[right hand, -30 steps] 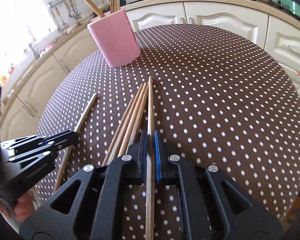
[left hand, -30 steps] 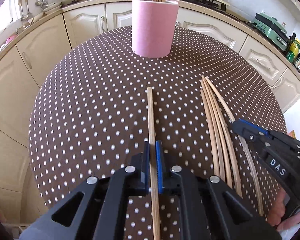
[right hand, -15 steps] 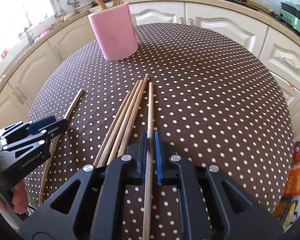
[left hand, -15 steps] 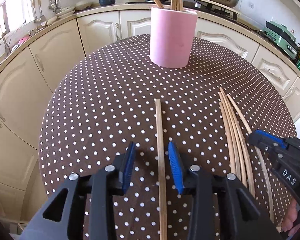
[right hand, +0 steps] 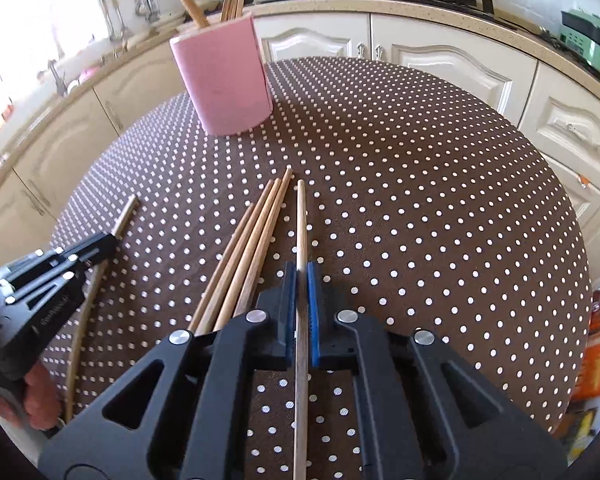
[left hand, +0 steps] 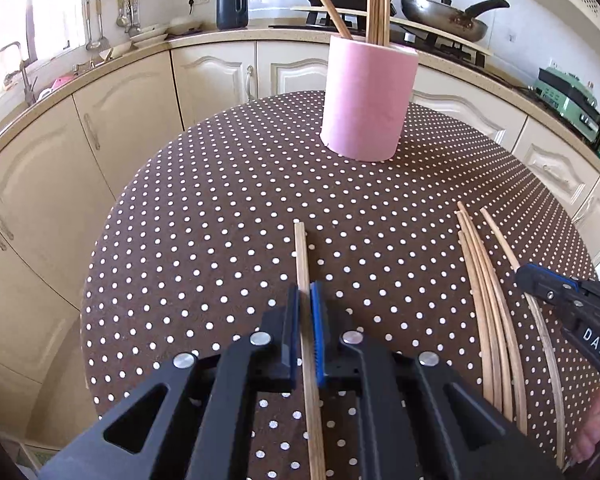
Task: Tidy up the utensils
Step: 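Lift both chopsticks and carry them over the pink cup with both grippers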
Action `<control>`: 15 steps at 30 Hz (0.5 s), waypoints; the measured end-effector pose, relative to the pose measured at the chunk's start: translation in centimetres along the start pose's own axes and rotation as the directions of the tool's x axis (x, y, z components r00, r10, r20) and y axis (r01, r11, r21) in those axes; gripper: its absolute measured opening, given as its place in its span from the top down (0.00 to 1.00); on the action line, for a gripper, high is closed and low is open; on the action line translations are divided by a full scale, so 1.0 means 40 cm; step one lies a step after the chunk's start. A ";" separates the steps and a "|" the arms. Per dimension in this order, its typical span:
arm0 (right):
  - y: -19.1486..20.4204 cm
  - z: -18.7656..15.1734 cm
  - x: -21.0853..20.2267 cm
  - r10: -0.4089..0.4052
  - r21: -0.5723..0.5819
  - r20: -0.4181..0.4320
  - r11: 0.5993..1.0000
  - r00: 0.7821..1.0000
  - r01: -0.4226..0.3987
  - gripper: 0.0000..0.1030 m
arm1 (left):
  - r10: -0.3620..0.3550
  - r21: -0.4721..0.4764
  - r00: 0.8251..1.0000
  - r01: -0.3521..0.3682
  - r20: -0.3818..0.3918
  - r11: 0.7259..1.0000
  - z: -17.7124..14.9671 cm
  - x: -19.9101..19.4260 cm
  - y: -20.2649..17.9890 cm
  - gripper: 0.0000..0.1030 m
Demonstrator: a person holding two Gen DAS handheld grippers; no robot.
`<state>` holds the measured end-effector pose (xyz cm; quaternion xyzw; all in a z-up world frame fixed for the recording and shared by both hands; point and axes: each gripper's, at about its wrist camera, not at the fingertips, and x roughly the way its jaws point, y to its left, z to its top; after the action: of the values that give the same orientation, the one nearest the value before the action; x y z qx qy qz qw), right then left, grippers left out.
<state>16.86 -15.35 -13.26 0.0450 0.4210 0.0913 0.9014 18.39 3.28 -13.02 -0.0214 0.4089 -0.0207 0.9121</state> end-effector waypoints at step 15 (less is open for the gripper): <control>0.003 0.077 -0.177 0.037 0.029 0.262 0.998 0.964 -0.047 0.94 | -0.075 -0.012 0.968 0.081 0.240 0.997 0.074 -0.165 -0.018 0.94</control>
<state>14.76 -16.69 -5.93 0.0813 0.2990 0.0962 0.9459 16.20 3.00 -6.10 -0.0495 0.2953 -0.0495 0.9528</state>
